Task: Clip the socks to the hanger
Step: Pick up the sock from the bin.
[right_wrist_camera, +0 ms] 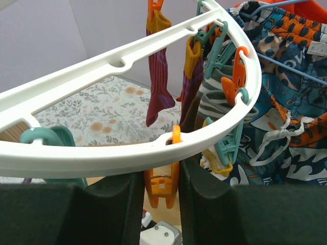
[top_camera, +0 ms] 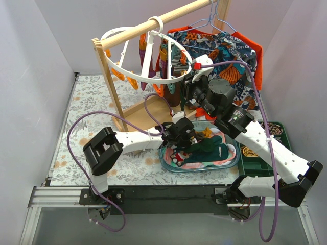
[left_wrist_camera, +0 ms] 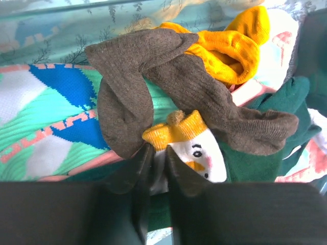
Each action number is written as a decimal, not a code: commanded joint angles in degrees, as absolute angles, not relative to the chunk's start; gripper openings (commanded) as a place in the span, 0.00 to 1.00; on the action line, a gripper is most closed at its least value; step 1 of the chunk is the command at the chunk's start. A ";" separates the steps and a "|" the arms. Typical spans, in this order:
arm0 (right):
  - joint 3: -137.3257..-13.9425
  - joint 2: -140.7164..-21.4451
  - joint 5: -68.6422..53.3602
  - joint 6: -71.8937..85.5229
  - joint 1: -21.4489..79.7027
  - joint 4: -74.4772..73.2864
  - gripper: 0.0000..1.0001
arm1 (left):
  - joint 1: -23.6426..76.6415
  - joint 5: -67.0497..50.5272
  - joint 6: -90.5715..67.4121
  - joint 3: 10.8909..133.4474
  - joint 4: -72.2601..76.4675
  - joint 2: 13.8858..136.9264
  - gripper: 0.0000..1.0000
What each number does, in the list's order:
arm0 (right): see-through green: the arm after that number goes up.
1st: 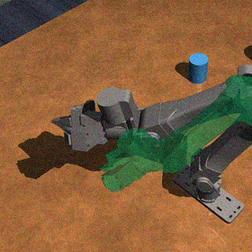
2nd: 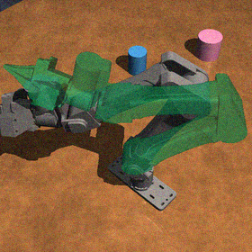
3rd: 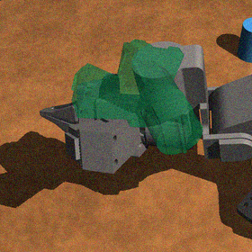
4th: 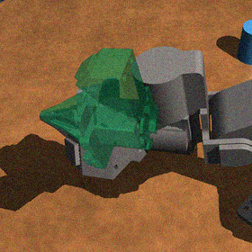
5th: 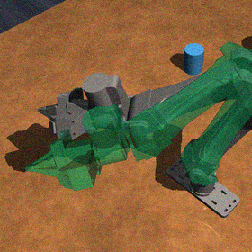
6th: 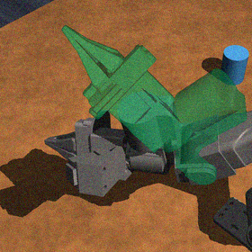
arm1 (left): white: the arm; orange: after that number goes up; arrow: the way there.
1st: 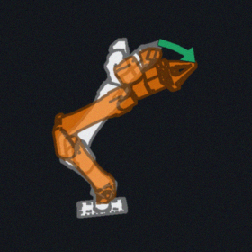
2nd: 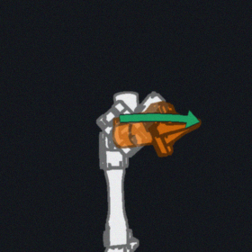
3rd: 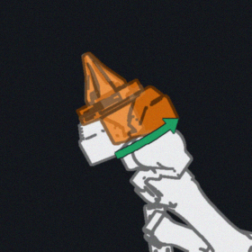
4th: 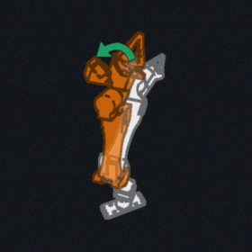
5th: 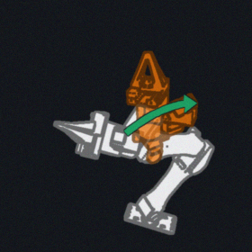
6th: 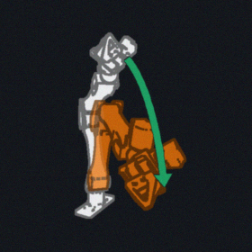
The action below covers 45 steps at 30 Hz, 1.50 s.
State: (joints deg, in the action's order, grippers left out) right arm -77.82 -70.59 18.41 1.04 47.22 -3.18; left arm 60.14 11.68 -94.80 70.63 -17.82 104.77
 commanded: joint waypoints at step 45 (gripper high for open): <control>-76.99 -67.85 12.48 2.20 44.56 1.14 0.01 | 41.40 -7.99 -60.38 46.14 55.63 78.22 0.00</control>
State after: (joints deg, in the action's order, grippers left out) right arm -77.76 -69.58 13.76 1.56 45.01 -2.76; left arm 42.13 -5.28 -59.27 43.31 52.69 78.52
